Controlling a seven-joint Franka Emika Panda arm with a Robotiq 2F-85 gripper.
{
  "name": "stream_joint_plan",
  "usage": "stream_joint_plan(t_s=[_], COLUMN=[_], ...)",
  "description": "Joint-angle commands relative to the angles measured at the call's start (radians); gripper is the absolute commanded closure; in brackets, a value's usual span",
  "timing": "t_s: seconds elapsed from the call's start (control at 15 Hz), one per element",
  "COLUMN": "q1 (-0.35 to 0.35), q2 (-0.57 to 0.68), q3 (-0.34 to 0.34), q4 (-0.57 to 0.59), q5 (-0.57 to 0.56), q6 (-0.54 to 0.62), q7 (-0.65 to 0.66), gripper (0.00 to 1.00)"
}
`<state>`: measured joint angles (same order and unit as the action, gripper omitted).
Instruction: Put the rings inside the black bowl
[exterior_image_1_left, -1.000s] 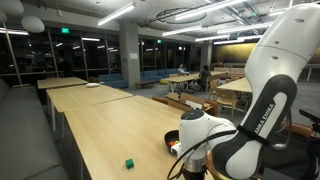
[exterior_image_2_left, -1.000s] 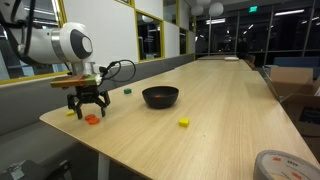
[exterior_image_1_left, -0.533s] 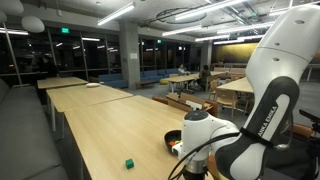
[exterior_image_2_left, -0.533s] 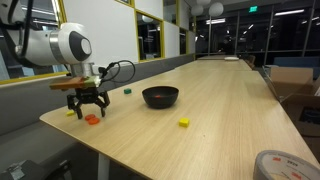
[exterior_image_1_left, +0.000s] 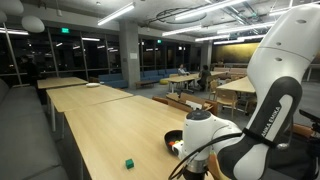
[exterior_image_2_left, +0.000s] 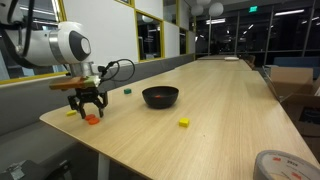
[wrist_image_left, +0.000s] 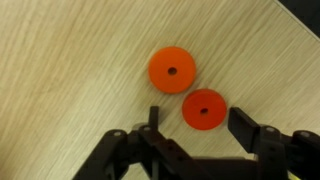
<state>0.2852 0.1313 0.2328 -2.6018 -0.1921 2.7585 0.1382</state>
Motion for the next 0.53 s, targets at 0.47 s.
stream_joint_plan(t_s=[0.47], q1=[-0.009], q2=[-0.070], q3=[-0.028], q4=[-0.034], q5=[-0.031], q6=[0.004], q7=[0.032], gripper=[0.84])
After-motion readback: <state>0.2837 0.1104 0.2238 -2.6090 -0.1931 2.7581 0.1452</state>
